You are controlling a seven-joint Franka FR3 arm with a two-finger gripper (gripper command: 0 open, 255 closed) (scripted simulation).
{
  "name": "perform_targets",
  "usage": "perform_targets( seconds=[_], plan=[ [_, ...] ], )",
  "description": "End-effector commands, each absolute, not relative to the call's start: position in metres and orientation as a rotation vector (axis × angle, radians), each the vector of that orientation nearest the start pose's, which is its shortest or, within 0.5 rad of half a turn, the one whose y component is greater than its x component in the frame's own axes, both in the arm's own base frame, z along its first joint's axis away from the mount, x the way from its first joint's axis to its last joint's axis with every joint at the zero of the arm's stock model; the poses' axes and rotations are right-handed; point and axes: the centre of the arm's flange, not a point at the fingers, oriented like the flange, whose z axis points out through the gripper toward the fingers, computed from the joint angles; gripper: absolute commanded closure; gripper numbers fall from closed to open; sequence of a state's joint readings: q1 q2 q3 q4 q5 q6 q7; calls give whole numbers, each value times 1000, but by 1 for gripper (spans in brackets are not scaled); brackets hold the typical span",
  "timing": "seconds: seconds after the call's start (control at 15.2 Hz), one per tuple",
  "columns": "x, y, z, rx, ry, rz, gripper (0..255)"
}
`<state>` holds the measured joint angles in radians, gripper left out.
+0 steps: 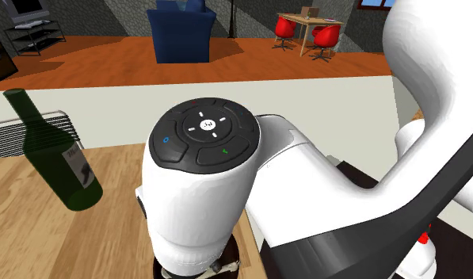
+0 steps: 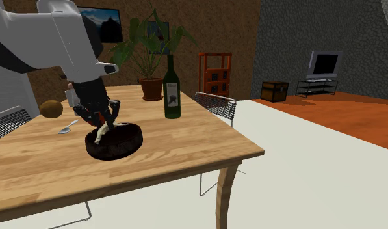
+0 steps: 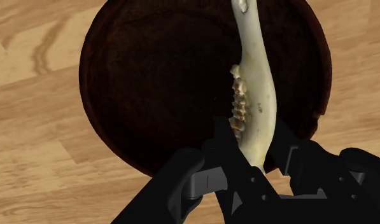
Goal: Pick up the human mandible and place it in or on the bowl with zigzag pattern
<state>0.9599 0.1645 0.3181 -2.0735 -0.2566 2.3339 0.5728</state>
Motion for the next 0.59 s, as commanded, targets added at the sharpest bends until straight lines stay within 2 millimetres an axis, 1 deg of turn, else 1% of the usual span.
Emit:
perform_targets(
  seconds=[0.0, 0.33, 0.4, 0.53],
  plan=[
    [176, 557, 362, -2840, -1314, -281, 255],
    [176, 557, 362, -2841, -1314, -281, 255],
    [176, 557, 362, -2841, -1314, -281, 0],
    [177, 557, 362, -2841, -1314, -281, 0]
  ],
)
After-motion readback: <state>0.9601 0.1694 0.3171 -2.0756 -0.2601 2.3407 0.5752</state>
